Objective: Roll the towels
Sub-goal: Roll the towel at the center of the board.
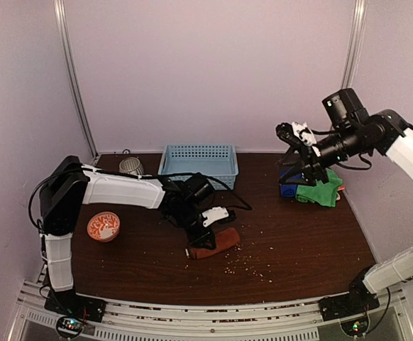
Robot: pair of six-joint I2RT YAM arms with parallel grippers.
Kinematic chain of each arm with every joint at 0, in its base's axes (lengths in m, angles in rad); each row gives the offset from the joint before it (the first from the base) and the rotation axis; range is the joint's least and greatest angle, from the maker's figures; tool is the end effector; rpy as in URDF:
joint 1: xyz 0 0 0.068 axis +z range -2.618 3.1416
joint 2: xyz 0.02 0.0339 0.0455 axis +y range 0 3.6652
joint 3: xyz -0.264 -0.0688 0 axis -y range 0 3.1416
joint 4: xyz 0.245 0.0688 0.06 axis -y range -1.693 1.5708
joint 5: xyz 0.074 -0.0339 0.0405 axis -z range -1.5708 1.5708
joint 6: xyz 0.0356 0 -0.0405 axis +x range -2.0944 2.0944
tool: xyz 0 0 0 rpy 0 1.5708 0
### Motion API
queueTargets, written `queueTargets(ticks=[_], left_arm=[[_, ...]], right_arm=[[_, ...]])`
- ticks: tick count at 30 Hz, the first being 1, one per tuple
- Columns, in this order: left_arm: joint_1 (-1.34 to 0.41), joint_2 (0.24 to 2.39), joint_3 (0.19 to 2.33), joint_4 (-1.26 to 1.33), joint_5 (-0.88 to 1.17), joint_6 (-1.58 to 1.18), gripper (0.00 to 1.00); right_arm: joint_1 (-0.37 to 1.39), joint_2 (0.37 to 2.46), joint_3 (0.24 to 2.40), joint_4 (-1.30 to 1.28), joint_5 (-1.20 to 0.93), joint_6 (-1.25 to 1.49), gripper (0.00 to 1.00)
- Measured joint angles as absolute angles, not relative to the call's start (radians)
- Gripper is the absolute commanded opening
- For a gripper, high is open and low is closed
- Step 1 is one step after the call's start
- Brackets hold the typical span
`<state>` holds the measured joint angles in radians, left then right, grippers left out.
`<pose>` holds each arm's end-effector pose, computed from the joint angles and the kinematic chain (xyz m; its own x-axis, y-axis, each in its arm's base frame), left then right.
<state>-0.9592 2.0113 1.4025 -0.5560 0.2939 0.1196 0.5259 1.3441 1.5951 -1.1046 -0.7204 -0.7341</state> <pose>0.2273 -0.3420 0.1621 -0.4224 0.8012 -0.4239 0.9062 0.3629 -0.2171 0.2038 0.1455 0.4138 0.0200 -0.5705 -0.8210 -0.9952 0.0675 -0.0712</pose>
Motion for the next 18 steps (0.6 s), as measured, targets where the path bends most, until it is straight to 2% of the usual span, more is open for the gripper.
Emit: queueTargets(ticks=[4, 10, 15, 18], left_arm=[[-0.903, 2.045, 1.424, -0.563, 0.439, 0.098, 0.25], [-0.855, 2.078, 1.428, -0.548, 0.591, 0.096, 0.26], [-0.847, 2.113, 1.448, -0.542, 0.673, 0.095, 0.27], [-0.840, 2.133, 1.456, -0.539, 0.726, 0.095, 0.27]], right_arm=[[0.674, 1.203, 1.436, -1.024, -0.623, -0.763, 0.43], [0.833, 1.309, 1.336, -0.913, -0.443, -0.783, 0.39], [0.988, 1.373, 1.174, -0.760, -0.252, -0.803, 0.50], [1.028, 1.417, 1.107, -0.672, -0.182, -0.831, 0.54]])
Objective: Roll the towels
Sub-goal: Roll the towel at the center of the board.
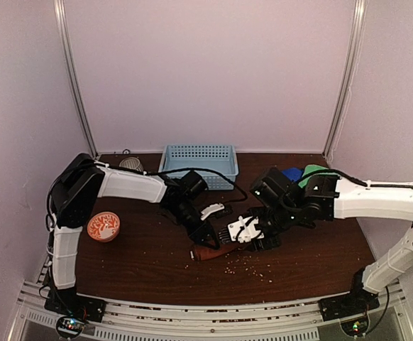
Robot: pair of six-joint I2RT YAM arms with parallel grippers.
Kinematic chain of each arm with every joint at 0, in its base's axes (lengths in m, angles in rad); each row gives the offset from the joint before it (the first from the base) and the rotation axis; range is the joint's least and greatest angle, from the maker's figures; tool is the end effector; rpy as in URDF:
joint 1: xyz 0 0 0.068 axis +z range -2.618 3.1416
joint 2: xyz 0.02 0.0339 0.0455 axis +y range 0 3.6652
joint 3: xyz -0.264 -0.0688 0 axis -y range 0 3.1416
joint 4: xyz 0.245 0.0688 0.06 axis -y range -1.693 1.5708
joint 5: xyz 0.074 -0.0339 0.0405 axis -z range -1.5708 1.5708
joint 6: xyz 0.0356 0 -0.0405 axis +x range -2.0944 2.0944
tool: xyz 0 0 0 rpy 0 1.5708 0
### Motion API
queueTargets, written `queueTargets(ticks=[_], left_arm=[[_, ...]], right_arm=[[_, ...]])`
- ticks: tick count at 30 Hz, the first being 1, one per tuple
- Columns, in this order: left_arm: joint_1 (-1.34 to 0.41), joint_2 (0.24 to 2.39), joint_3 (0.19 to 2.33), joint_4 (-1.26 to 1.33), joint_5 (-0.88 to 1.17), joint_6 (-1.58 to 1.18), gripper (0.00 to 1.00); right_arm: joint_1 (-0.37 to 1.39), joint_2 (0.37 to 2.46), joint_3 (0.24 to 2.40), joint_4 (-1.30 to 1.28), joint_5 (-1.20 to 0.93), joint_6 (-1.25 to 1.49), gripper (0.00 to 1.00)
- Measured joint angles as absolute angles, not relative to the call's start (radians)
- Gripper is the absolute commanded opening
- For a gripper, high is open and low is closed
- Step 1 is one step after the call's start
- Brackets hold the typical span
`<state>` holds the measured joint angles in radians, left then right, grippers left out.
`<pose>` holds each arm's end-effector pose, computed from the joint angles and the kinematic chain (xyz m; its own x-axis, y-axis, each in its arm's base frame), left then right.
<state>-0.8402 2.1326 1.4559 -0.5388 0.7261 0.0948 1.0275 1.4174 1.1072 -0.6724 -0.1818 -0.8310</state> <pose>0.2655 -0.3317 0.1359 -0.5555 0.7261 -0.4052 0.7671 0.2594 -0.5868 0.1453 0.2531 0.2661 0.3702 -0.7922 -0.4851 -0.9202 -0.2411 -0.3084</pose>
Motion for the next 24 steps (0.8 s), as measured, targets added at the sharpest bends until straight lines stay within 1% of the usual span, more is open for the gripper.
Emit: queueTargets(ticks=[7, 13, 15, 20, 23, 24], left_arm=[[-0.830, 2.143, 1.460, -0.540, 0.764, 0.094, 0.27], [-0.830, 2.145, 1.460, -0.540, 0.764, 0.094, 0.28], [-0.830, 2.147, 1.462, -0.540, 0.766, 0.095, 0.28], [-0.829, 2.150, 1.465, -0.544, 0.767, 0.095, 0.28], [-0.827, 2.151, 1.467, -0.550, 0.767, 0.095, 0.30], [-0.826, 2.150, 1.467, -0.550, 0.766, 0.095, 0.33]], right_arm=[[1.030, 1.533, 1.039, -0.500, -0.097, -0.876, 0.58], [1.030, 1.623, 1.006, -0.395, -0.082, -0.891, 0.58], [1.030, 1.649, 1.002, -0.371, -0.079, -0.893, 0.55], [1.030, 1.705, 1.004, -0.311, -0.053, -0.907, 0.43], [1.030, 1.722, 1.013, -0.297, -0.047, -0.911, 0.41], [1.030, 1.727, 1.016, -0.295, -0.047, -0.911, 0.40]])
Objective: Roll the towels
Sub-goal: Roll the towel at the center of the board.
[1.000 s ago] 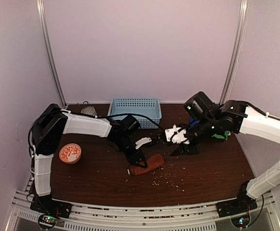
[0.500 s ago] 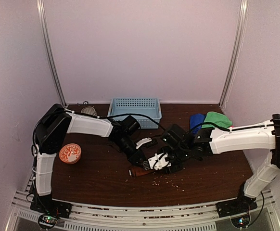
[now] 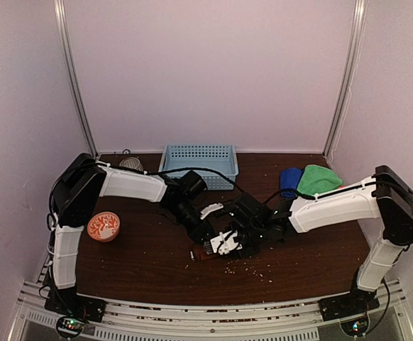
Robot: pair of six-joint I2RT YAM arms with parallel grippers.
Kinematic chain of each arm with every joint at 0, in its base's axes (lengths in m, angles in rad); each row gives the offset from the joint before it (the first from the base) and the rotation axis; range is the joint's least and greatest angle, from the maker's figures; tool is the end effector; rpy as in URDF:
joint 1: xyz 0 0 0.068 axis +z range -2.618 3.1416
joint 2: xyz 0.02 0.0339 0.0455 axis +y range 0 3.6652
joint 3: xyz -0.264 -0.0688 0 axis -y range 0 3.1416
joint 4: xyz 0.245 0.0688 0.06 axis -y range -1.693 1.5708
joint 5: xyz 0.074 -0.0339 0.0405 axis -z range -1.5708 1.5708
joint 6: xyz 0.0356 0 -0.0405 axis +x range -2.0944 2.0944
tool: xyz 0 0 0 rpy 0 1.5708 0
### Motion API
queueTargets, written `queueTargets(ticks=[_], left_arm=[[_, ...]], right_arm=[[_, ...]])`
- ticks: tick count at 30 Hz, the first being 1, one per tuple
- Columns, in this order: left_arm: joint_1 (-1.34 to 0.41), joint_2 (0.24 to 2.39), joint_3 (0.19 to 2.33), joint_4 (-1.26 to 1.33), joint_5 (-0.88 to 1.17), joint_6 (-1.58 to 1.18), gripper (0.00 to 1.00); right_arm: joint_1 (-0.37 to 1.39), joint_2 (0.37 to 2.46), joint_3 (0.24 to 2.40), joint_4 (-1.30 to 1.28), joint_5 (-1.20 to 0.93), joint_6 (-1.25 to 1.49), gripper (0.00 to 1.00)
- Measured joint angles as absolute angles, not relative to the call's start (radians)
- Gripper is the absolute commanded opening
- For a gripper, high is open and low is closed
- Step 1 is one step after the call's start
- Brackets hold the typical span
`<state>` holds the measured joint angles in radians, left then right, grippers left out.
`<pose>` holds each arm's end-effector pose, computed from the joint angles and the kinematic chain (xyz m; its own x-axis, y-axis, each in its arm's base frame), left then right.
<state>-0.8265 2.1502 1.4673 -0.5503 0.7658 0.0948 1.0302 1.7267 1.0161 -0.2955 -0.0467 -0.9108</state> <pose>0.2701 -0.3297 0.1323 -0.5714 0.7212 -0.3916 0.7432 0.2523 -0.6197 0.1759 0.2962 0.1674 0.4202 -0.8333 -0.3593 -0.8764 -0.2701 -0.3986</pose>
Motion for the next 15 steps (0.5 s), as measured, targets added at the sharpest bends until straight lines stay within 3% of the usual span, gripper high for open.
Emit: queueTargets(ticks=[4, 15], left_arm=[[-0.826, 2.137, 1.461, -0.556, 0.744, 0.096, 0.43], [-0.825, 1.956, 1.305, -0.577, 0.585, 0.065, 0.57]], right_arm=[[1.030, 1.757, 1.040, -0.294, -0.043, -0.913, 0.36], [1.021, 1.853, 1.163, -0.336, -0.088, -0.914, 0.32]])
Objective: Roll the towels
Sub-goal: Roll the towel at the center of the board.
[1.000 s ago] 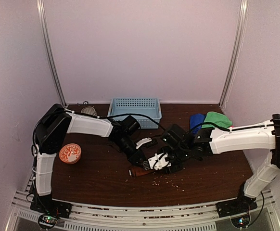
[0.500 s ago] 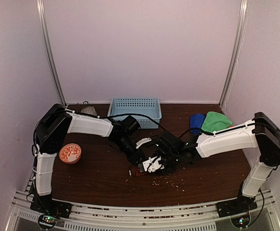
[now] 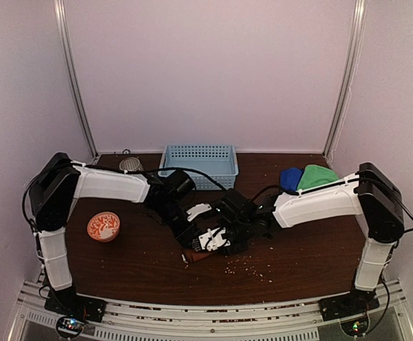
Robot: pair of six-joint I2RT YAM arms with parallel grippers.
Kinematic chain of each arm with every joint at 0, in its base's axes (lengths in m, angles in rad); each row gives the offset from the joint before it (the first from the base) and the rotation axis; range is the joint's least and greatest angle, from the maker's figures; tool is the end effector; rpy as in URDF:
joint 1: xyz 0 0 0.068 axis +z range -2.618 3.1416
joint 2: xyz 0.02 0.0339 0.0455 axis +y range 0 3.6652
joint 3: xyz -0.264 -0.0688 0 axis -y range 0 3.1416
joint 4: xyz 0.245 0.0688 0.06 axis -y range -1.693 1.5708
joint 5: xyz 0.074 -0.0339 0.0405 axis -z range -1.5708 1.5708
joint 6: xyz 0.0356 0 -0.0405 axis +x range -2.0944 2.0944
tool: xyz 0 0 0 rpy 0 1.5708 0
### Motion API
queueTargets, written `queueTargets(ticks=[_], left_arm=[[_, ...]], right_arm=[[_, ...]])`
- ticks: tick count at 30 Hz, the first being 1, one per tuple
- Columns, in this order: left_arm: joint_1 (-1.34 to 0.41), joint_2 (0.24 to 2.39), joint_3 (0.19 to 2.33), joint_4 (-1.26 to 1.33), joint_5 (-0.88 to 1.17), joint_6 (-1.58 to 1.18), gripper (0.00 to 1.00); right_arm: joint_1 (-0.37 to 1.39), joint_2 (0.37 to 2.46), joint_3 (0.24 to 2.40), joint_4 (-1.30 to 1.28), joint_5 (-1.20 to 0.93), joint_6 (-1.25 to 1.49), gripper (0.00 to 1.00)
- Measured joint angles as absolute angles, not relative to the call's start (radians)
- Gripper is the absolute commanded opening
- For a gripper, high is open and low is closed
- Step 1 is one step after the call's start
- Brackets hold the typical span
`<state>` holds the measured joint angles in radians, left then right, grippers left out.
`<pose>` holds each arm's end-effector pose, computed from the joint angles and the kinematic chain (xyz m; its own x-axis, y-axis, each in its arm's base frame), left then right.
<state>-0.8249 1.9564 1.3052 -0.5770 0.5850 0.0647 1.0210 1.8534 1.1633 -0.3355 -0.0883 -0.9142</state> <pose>0.2471 -0.2964 0.1597 -0.5901 0.7181 -0.3689 0.7780 0.3839 -0.4973 0.1946 0.3235 0.1637 0.4189 -0.8264 -0.3763 -0.8869 -0.2835 -0.3647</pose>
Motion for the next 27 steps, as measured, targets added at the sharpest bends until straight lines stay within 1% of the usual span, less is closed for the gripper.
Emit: queueTargets(ticks=[6, 9, 11, 13, 16, 18, 20, 23, 25, 27], left_arm=[[-0.795, 1.816, 1.264, -0.603, 0.435, -0.001, 0.56], [-0.785, 1.722, 1.247, -0.590, 0.299, -0.037, 0.56], [-0.804, 1.615, 1.209, -0.545, 0.172, -0.054, 0.58], [-0.861, 1.498, 1.159, -0.480, 0.072, -0.047, 0.61], [-1.047, 1.306, 1.097, -0.363, -0.064, -0.003, 0.59], [-1.161, 1.242, 1.100, -0.306, -0.140, 0.032, 0.58], [-1.221, 1.230, 1.104, -0.268, -0.234, 0.065, 0.57], [-1.297, 1.275, 1.097, -0.255, -0.375, 0.115, 0.56], [-1.347, 1.322, 1.075, -0.258, -0.434, 0.139, 0.52], [-1.393, 1.373, 1.058, -0.280, -0.461, 0.154, 0.52]], right_arm=[[1.013, 1.887, 1.239, -0.426, -0.127, -0.900, 0.32], [1.008, 1.914, 1.304, -0.506, -0.146, -0.876, 0.32], [1.008, 1.933, 1.349, -0.565, -0.157, -0.855, 0.32], [1.008, 1.956, 1.396, -0.627, -0.169, -0.834, 0.32], [1.008, 1.997, 1.477, -0.721, -0.191, -0.808, 0.32], [1.008, 2.030, 1.536, -0.787, -0.208, -0.797, 0.33], [1.007, 2.067, 1.599, -0.849, -0.223, -0.788, 0.33], [0.992, 2.119, 1.681, -0.921, -0.249, -0.781, 0.33], [0.976, 2.162, 1.747, -0.975, -0.274, -0.778, 0.33], [0.961, 2.197, 1.802, -1.021, -0.303, -0.778, 0.33]])
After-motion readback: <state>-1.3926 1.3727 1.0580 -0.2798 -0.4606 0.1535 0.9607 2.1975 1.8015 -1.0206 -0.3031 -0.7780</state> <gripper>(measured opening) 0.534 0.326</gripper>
